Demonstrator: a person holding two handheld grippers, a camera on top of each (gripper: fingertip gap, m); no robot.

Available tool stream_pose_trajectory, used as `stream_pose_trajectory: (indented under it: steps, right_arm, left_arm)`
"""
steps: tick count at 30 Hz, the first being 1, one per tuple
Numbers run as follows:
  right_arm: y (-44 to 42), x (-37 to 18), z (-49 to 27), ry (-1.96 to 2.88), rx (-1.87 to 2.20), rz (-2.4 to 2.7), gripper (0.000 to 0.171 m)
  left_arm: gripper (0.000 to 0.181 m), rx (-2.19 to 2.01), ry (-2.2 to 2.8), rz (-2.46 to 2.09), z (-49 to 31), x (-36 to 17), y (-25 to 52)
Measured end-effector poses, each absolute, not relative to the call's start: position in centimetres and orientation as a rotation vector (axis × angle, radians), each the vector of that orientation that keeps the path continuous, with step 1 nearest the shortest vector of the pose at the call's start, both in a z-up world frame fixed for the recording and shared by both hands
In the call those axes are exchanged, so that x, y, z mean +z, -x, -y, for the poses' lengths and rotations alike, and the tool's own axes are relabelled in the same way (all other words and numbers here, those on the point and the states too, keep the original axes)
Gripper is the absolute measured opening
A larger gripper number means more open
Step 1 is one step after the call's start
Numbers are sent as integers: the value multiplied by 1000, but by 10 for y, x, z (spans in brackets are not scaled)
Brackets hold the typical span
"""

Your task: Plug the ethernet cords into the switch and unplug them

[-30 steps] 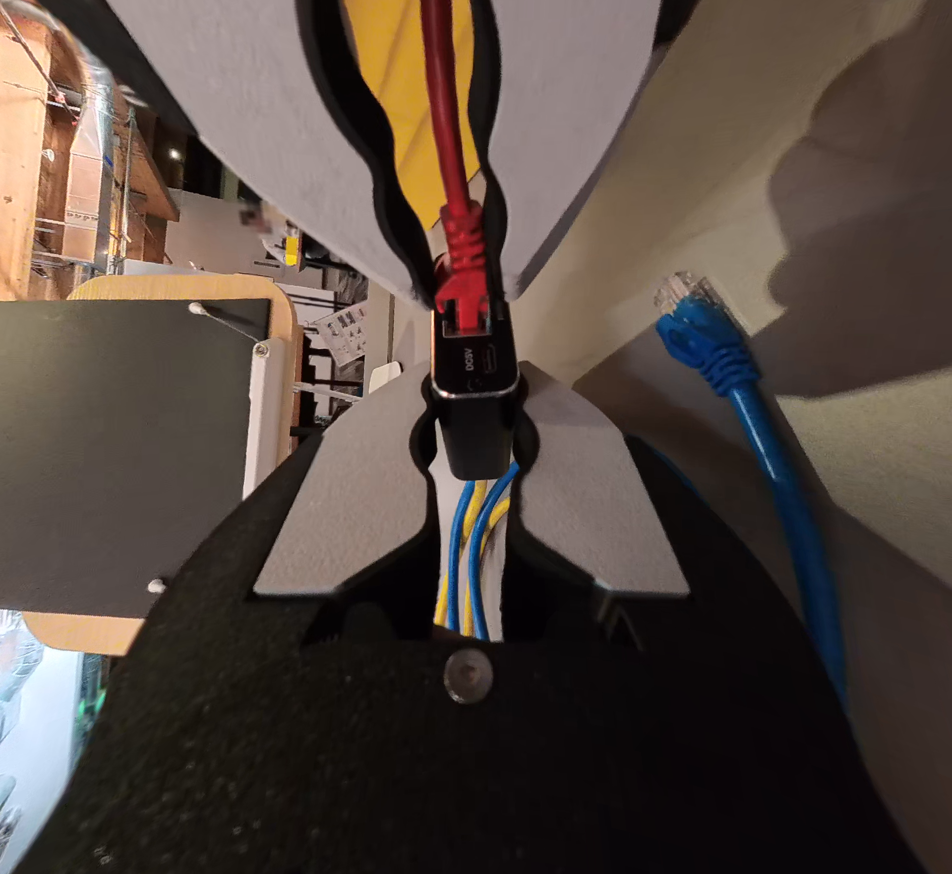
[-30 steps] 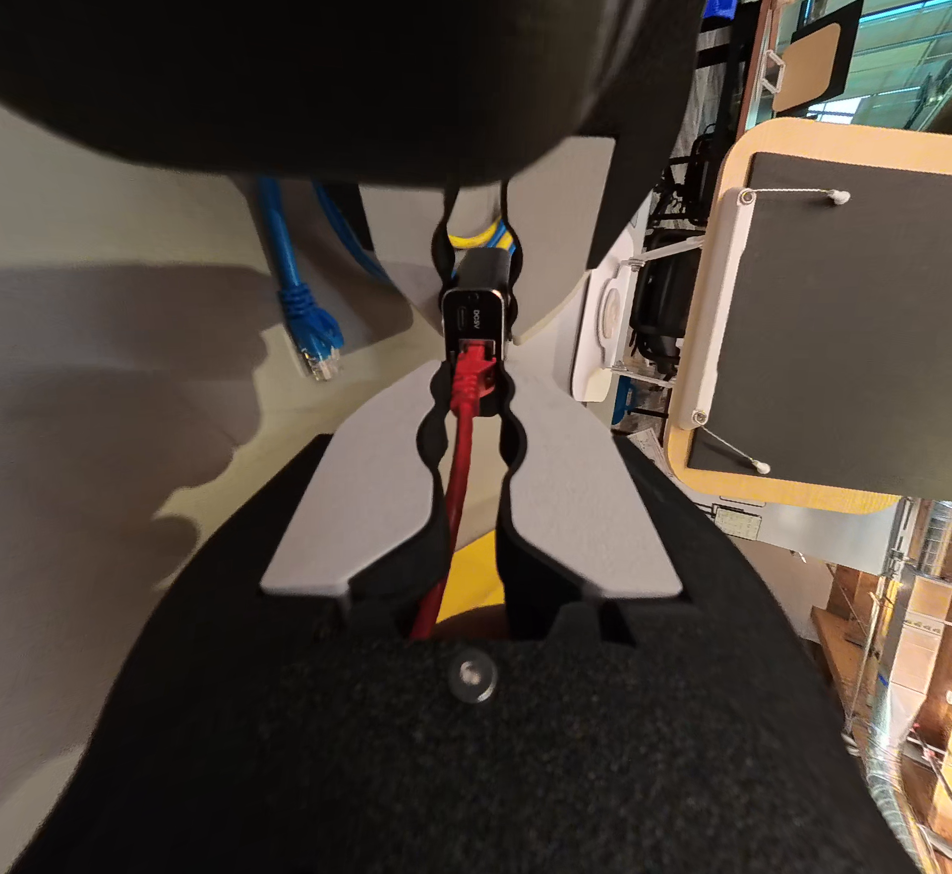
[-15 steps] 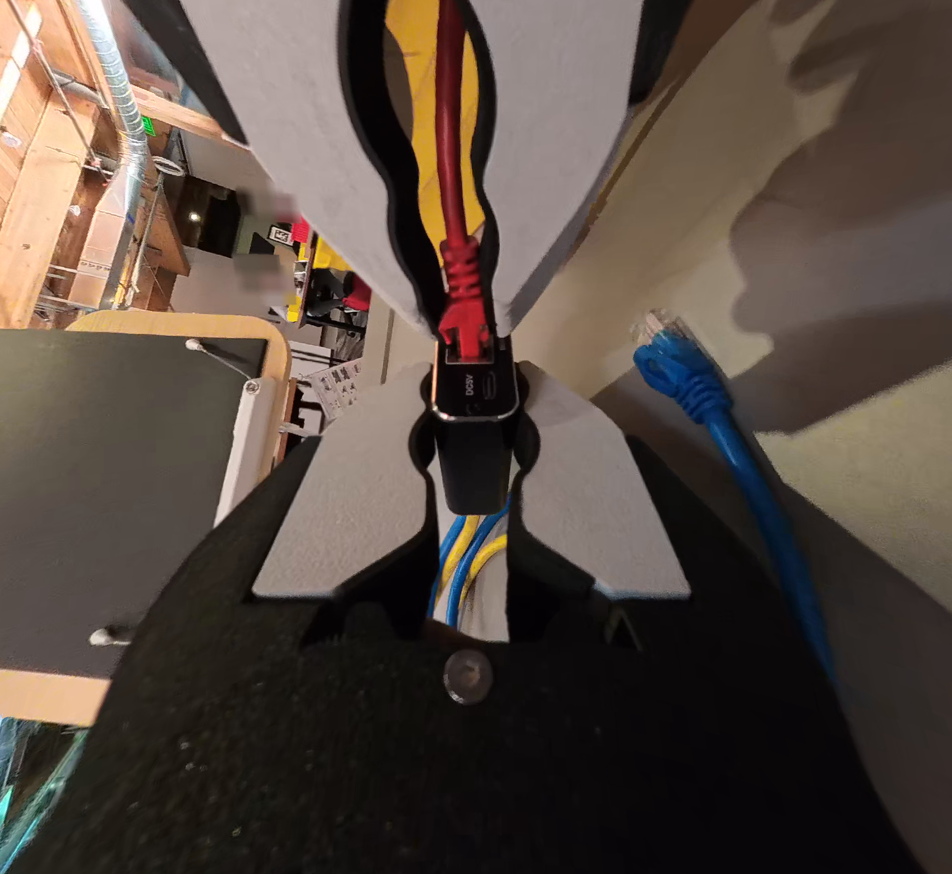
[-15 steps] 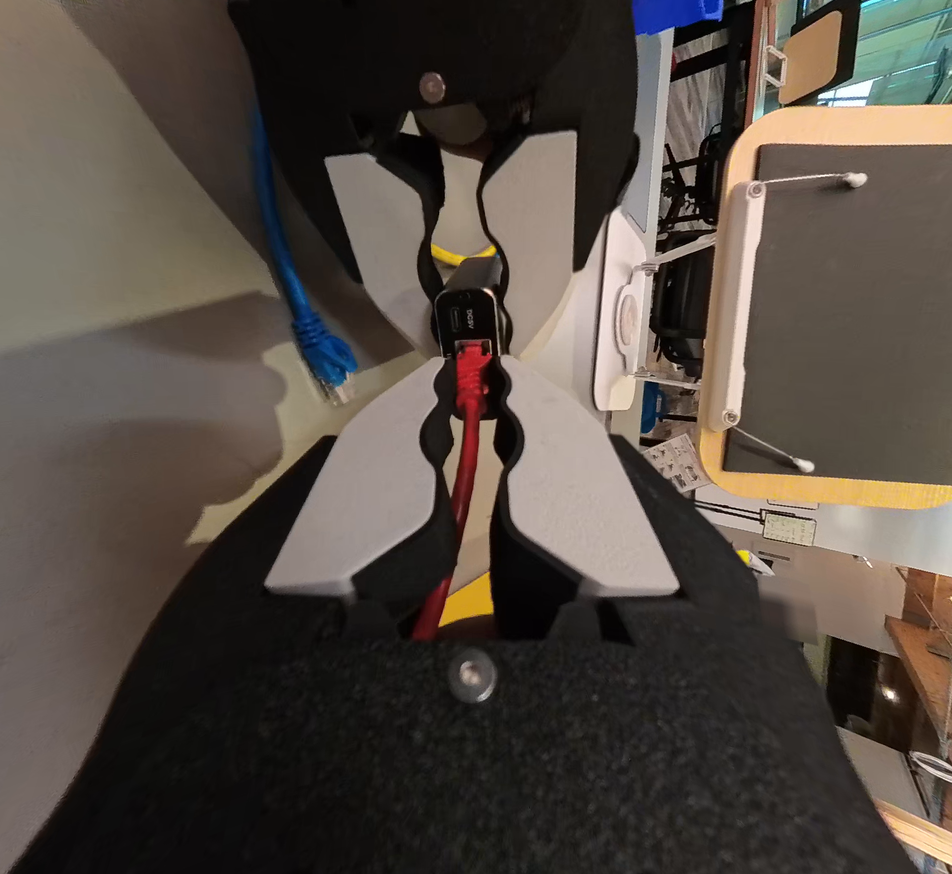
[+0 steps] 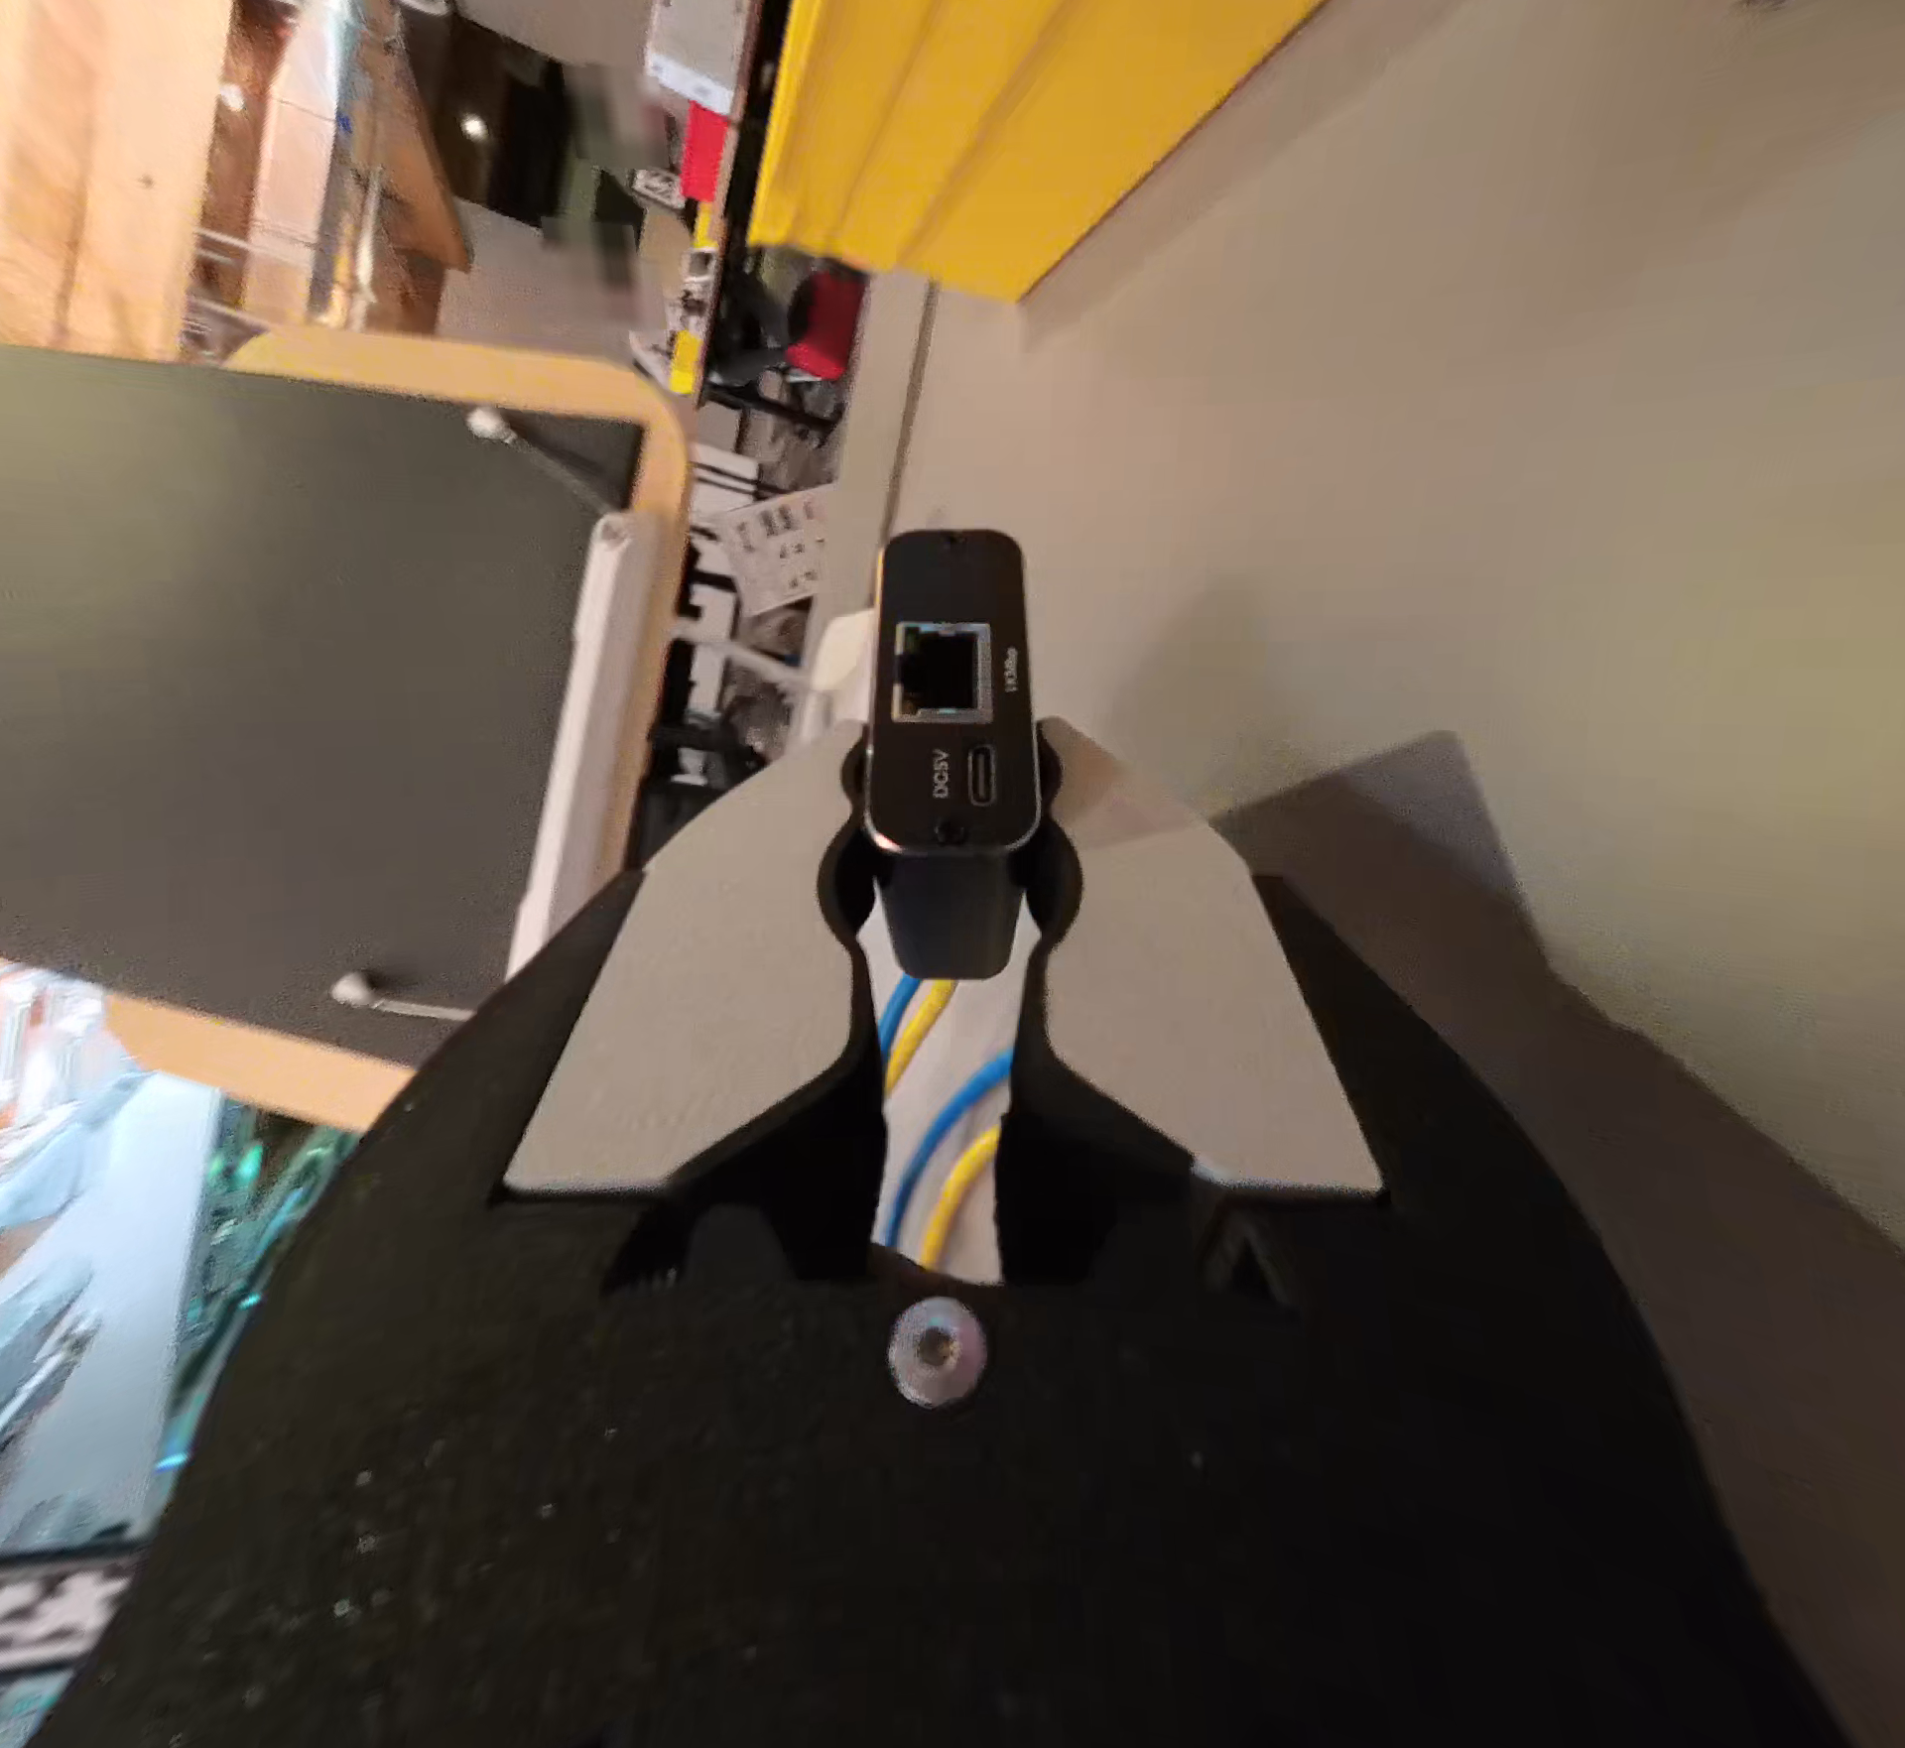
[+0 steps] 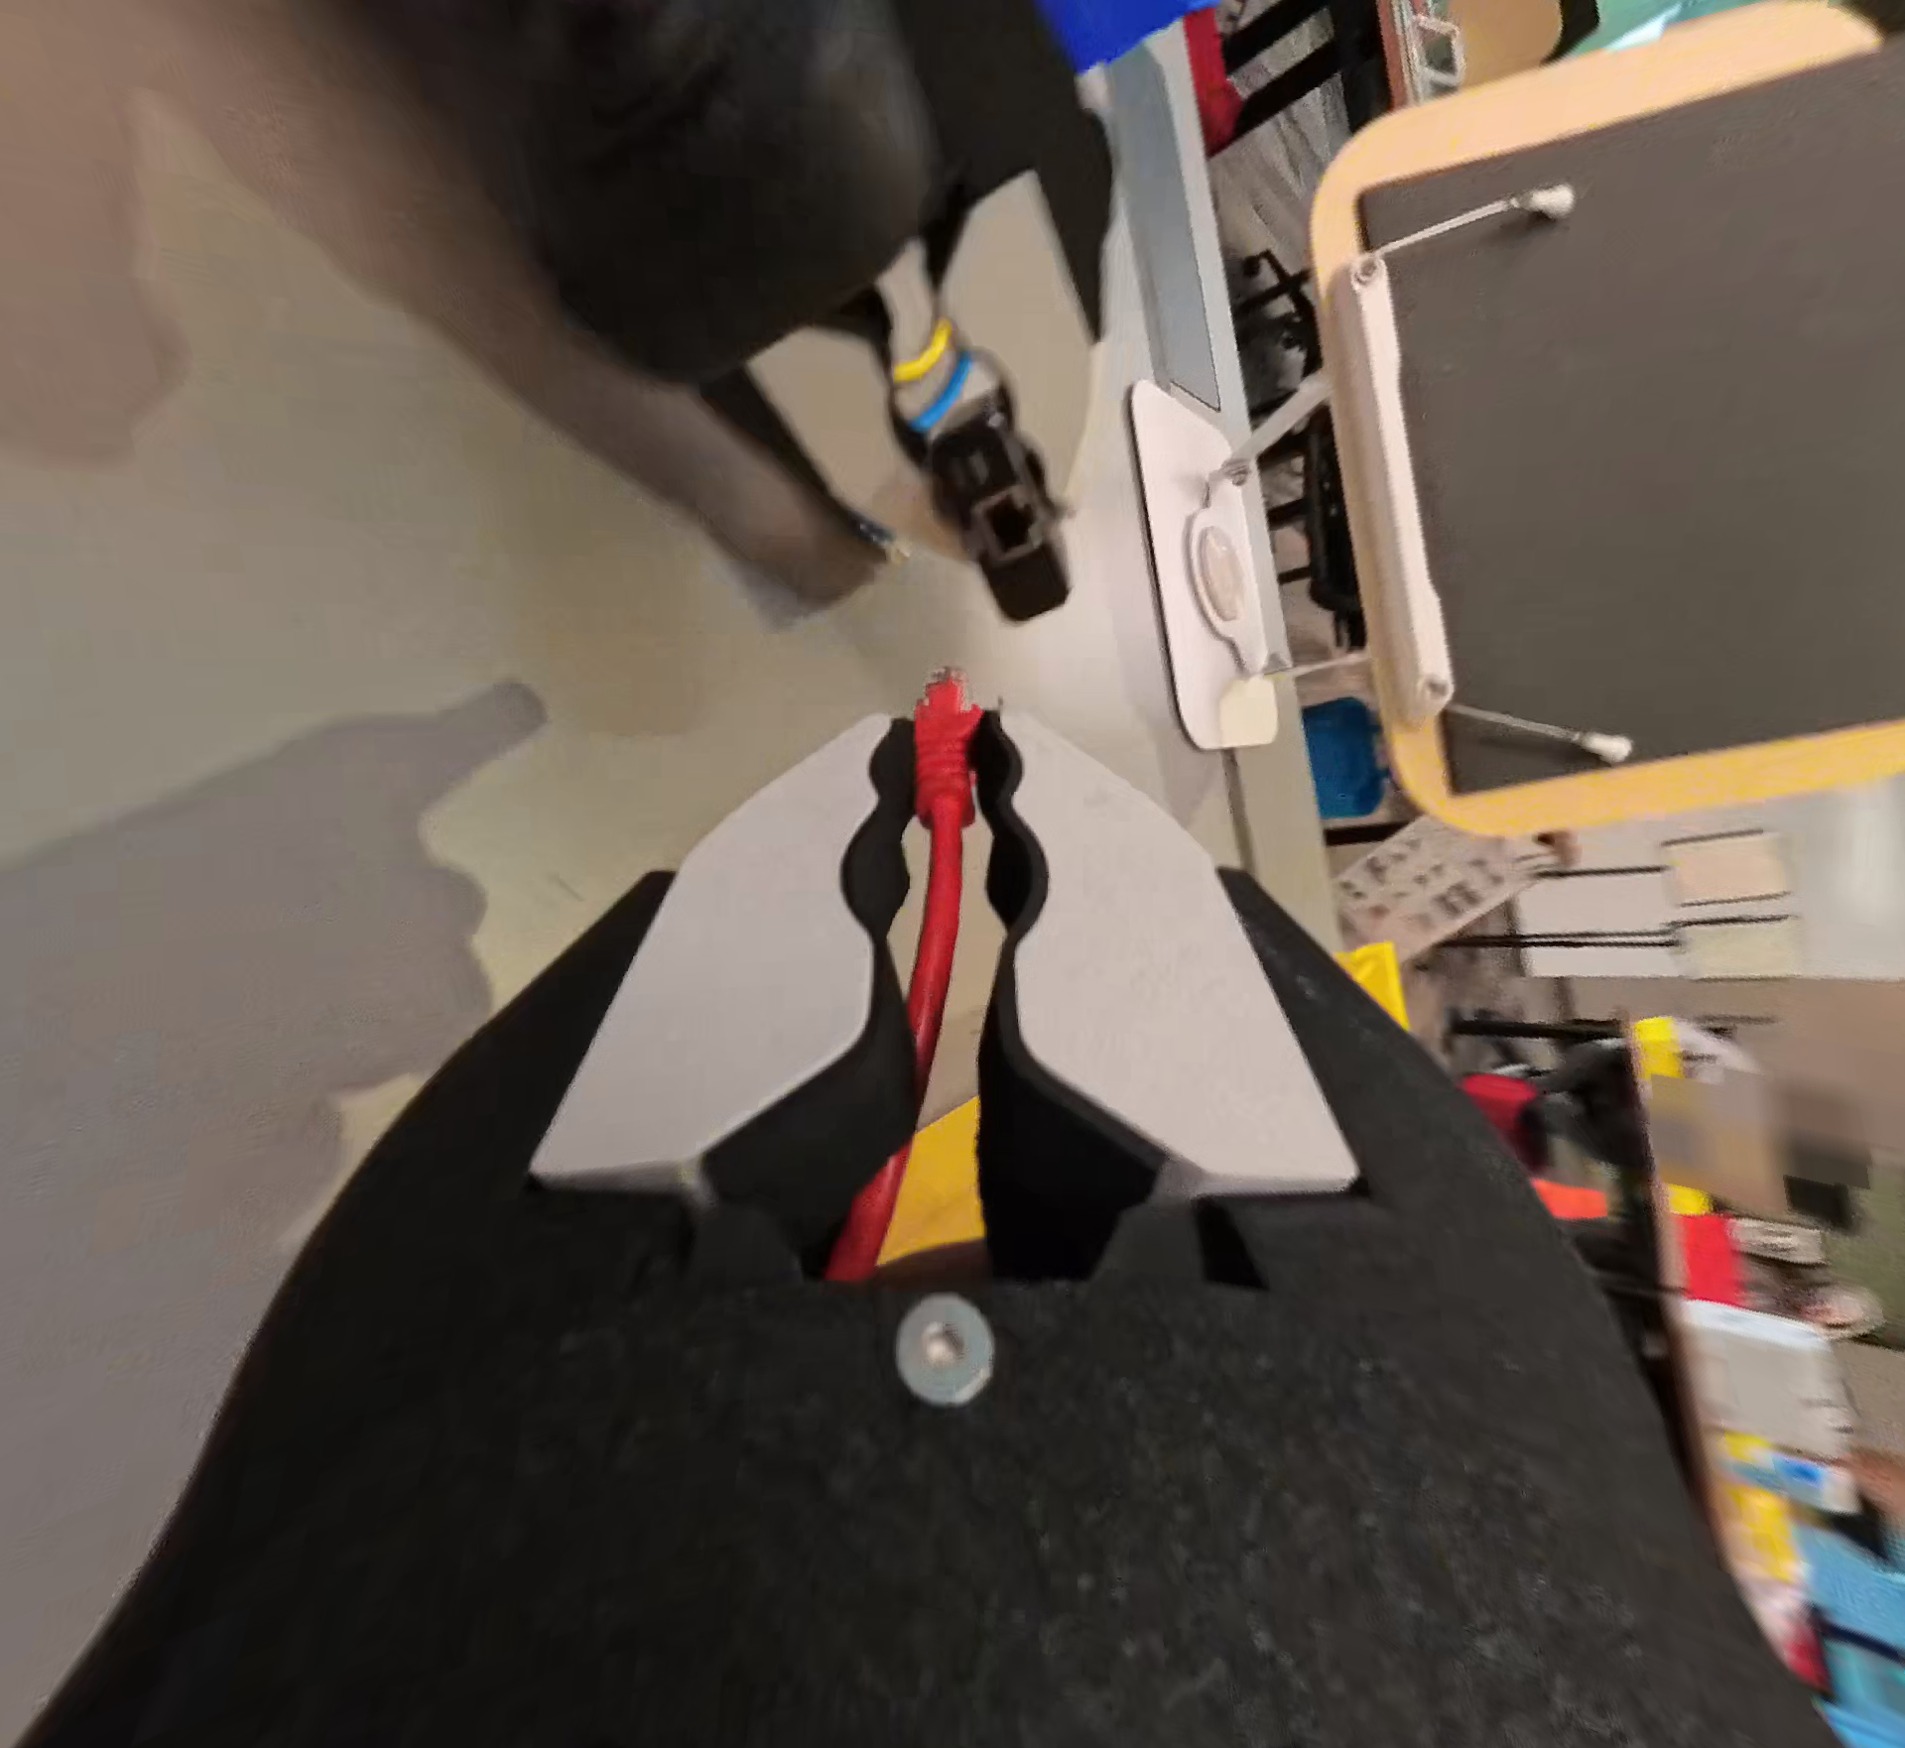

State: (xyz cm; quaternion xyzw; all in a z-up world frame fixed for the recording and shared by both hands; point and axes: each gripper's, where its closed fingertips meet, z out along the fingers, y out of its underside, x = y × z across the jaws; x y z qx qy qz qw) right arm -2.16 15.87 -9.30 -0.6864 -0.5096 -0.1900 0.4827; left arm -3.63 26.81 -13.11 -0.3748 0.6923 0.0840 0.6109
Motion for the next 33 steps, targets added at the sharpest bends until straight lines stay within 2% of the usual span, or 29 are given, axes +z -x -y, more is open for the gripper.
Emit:
stream_pose_trajectory:
  steps: [6,12,16,19,25,28,33]
  right_arm:
    - [17,-56,-139,1678,-365,1016,12]
    - [-9,55,-125,1512,-211,725,13]
    - [-64,96,-129,1475,-510,767,13]
    - [-99,57,-150,1603,-679,937,13]
    - [-135,-87,-190,1752,-836,1397,14]
    - [-155,-139,-190,1936,-816,1490,14]
    - [-163,-160,-185,2235,-512,1232,16]
  left_arm:
    - [26,67,1005,-1520,-269,-126,34]
    - [26,95,957,-1532,-263,-125,38]
    - [26,106,937,-1557,-261,-130,37]
    - [26,129,932,-1572,-263,-133,37]
    - [26,137,940,-1573,-263,-133,38]
    - [26,122,946,-1562,-263,-129,38]
    - [26,117,938,-1552,-262,-125,39]
